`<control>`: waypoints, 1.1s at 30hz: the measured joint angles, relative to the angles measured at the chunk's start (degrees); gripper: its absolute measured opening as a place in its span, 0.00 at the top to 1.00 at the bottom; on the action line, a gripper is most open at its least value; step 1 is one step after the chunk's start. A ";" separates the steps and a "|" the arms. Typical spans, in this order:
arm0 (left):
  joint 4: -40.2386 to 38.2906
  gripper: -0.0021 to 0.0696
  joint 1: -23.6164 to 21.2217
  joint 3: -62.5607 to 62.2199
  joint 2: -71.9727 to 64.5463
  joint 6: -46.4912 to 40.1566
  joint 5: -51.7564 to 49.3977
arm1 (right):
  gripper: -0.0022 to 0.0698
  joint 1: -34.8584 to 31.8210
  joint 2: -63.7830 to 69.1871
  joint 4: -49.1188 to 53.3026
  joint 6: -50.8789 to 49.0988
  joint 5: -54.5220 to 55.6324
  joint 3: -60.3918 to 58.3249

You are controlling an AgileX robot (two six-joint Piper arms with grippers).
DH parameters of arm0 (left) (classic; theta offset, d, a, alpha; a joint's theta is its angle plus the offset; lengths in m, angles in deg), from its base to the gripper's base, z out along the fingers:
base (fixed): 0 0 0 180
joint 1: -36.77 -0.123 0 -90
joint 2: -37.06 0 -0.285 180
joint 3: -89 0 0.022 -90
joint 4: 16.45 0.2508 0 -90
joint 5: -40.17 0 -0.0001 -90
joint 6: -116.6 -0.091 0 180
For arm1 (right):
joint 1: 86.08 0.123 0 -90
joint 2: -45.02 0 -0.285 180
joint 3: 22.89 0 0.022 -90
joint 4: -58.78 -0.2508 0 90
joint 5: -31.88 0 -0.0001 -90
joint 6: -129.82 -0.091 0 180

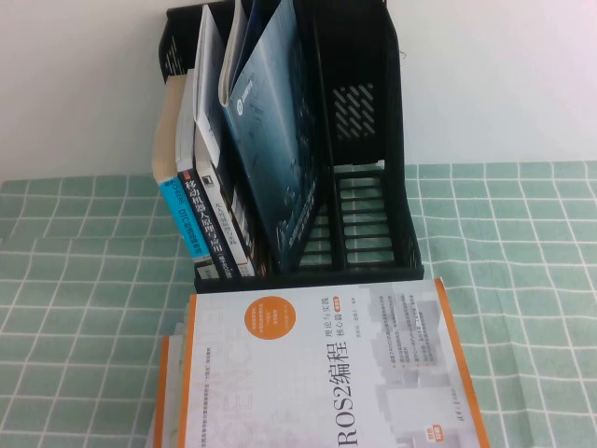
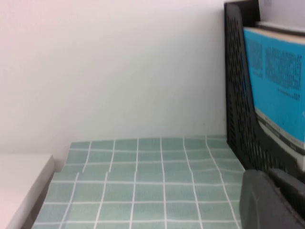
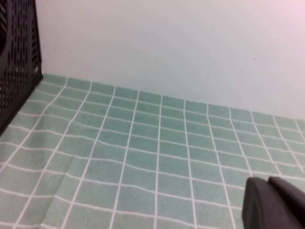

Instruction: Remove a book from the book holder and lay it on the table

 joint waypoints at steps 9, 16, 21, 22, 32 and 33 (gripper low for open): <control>0.20 0.97 0.00 0.00 0.00 -3.73 1.34 | 0.97 0.00 0.00 0.13 0.00 12.79 0.00; -0.22 0.97 0.00 0.00 0.00 2.24 2.11 | 0.97 0.00 0.00 0.17 -0.23 19.33 0.00; -0.36 0.97 0.00 0.00 0.00 11.01 3.69 | 0.97 0.00 0.00 -0.83 -3.21 21.76 0.00; -0.36 0.97 0.00 0.00 0.00 11.64 3.77 | 0.97 0.00 0.00 -0.94 -4.12 22.31 0.00; -0.36 0.97 0.00 0.00 0.00 16.84 5.96 | 0.97 0.00 0.00 -1.86 -5.86 25.57 0.00; -0.36 0.97 0.00 0.00 0.00 19.11 5.96 | 0.97 0.00 0.00 -1.86 -5.86 26.41 0.00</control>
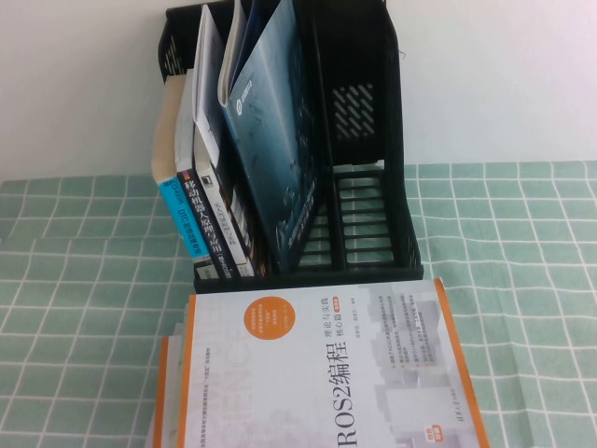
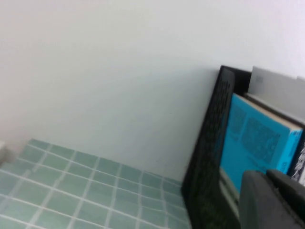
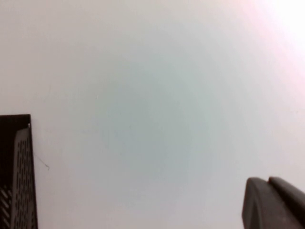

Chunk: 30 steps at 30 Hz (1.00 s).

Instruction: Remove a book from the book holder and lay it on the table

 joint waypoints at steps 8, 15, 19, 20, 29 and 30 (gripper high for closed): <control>-0.03 0.97 0.00 0.00 0.00 6.78 7.34 | 0.97 0.00 0.00 0.00 -0.13 6.22 0.00; 0.16 0.97 0.00 -7.53 -1.57 3.78 -0.43 | 0.97 0.00 0.00 1.79 -0.13 4.55 5.41; 2.01 0.97 0.00 -14.92 -6.58 1.16 -5.47 | 0.97 0.00 0.00 14.35 -0.47 -3.54 12.25; 2.68 0.97 0.00 -16.64 -8.29 0.60 -6.33 | 0.97 0.00 0.00 18.97 -0.98 -6.37 13.71; 13.82 0.97 0.49 -22.09 -22.36 -6.93 -5.07 | 0.97 0.00 3.44 27.65 -12.42 -28.27 24.27; 13.68 0.97 0.50 -22.33 -23.42 -6.06 -5.36 | 0.97 0.00 4.70 26.96 -12.83 -30.04 24.42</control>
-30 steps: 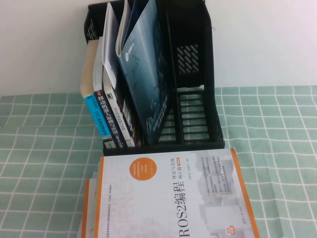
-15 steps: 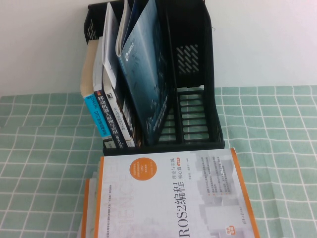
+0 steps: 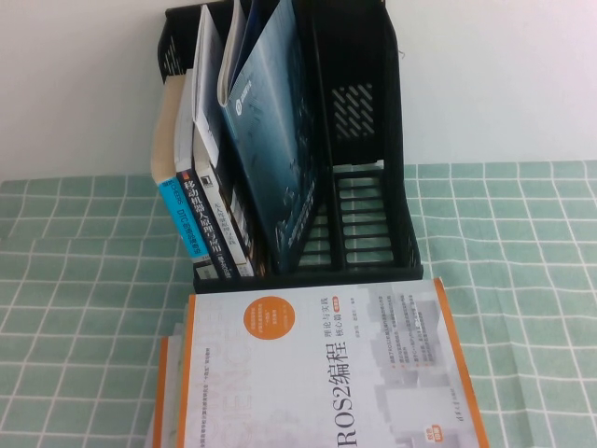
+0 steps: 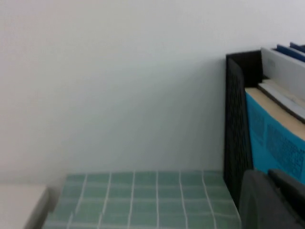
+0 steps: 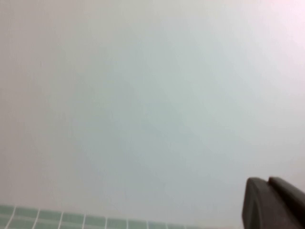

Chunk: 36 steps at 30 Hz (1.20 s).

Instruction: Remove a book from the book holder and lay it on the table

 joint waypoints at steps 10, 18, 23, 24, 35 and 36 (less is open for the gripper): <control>-4.70 0.97 0.08 -9.21 -15.68 6.65 -22.37 | 0.97 0.00 16.27 -19.15 15.29 -14.62 0.11; -32.78 0.97 3.64 -11.75 -26.48 -11.76 -17.75 | 0.97 0.00 30.12 -49.11 50.25 -17.13 0.11; -50.06 0.97 11.96 -16.57 -31.80 -30.83 -12.60 | 0.97 0.00 36.02 -76.02 79.53 -16.61 0.11; -51.55 0.97 13.44 -17.66 -32.97 -32.65 -11.34 | 0.97 0.00 37.15 -81.79 85.50 -16.31 0.11; -54.24 0.97 20.06 -32.27 -46.35 -40.24 -6.25 | 0.97 0.31 46.67 -110.70 119.68 -28.41 5.22; -54.24 0.97 20.06 -32.93 -47.39 -40.36 -6.41 | 0.97 0.74 47.47 -107.10 115.73 -30.10 6.74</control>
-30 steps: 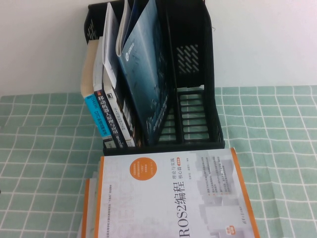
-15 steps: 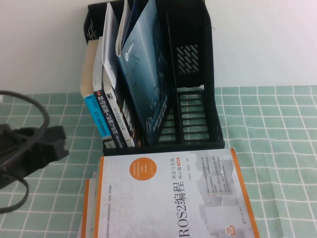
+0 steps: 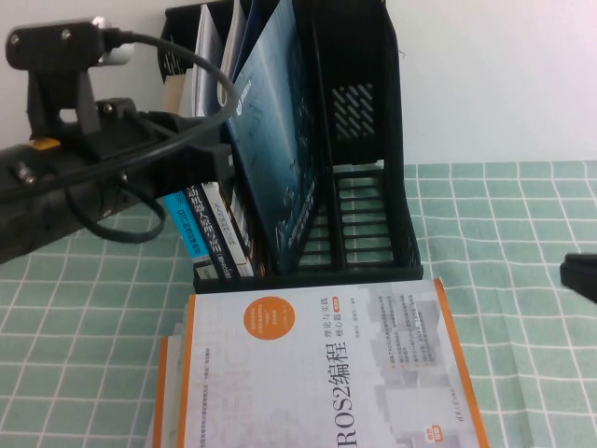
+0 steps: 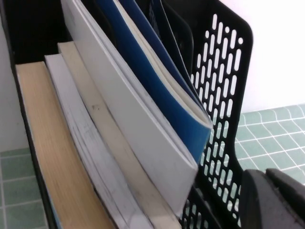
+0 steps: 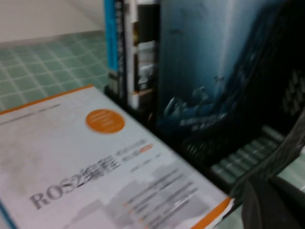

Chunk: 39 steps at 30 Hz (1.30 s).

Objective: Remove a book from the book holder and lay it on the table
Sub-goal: Hold the bookshelf

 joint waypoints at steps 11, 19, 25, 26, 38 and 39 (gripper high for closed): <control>3.07 0.97 0.00 -1.62 -3.62 -0.99 3.03 | 0.97 1.50 4.89 64.94 -60.32 -2.67 15.61; 3.20 0.97 0.00 -1.62 -5.94 -1.36 5.38 | 0.97 2.34 4.99 61.57 -58.99 26.88 17.92; 3.20 0.97 0.00 -1.62 -6.79 -1.36 6.14 | 0.97 12.78 7.38 57.97 -54.90 48.49 18.14; 3.20 0.97 0.00 -1.62 -6.79 -1.36 6.44 | 0.97 15.74 8.06 57.97 -54.80 49.89 18.27; 0.18 0.97 0.00 -1.62 -6.79 -1.36 7.92 | 0.94 44.08 29.50 58.42 -57.68 65.52 18.34; -0.87 0.97 0.00 -1.62 -6.79 -1.36 7.92 | 0.92 44.74 31.10 58.76 -59.00 66.81 18.34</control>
